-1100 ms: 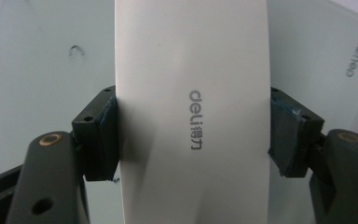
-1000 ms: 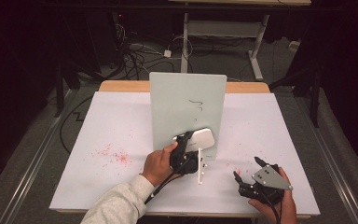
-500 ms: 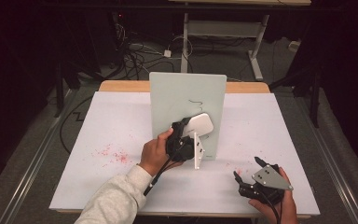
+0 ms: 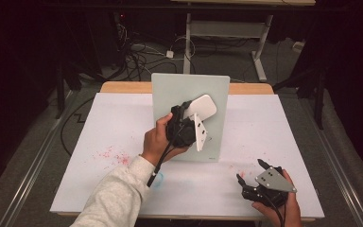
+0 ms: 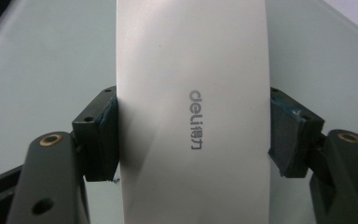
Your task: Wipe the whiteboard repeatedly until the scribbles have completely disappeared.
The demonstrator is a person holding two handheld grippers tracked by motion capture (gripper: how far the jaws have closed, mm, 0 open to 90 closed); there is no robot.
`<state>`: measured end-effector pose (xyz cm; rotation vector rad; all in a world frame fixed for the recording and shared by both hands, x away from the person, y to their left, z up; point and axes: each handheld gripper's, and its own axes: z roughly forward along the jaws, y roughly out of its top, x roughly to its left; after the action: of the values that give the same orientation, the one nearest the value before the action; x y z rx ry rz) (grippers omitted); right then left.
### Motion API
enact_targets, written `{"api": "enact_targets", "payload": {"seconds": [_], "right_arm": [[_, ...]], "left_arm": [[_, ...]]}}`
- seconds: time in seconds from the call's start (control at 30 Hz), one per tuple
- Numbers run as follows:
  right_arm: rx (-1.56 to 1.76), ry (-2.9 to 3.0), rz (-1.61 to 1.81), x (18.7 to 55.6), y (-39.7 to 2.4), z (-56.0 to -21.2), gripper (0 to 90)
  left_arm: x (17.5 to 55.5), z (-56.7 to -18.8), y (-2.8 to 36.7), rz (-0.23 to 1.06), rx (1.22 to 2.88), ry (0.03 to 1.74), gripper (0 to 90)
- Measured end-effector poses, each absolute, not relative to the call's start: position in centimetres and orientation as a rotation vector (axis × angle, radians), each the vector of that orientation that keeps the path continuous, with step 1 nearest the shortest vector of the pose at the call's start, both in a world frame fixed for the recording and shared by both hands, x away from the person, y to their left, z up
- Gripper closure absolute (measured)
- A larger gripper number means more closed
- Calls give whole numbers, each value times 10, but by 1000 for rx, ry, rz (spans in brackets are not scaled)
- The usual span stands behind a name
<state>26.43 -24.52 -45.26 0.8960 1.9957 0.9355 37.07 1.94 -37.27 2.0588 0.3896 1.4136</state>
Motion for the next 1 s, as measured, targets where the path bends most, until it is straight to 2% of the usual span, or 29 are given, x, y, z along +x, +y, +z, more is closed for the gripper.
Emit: {"api": "enact_targets", "payload": {"seconds": [0.2,0.5,0.6,0.83,1.0], "right_arm": [[909,1988,945,264,-247,-452,185],[909,1996,945,264,-245,-452,185],[906,2003,939,264,-245,-453,185],[913,1997,942,264,-246,-453,185],[903,2001,946,264,-247,-452,186]], "left_arm": [[369,-378,28,1384,2068,415,292],[355,-416,33,1455,2106,363,292],[357,-410,33,1451,2107,365,292],[373,-371,36,1449,2051,444,292],[370,-376,31,1451,2059,424,292]]}}
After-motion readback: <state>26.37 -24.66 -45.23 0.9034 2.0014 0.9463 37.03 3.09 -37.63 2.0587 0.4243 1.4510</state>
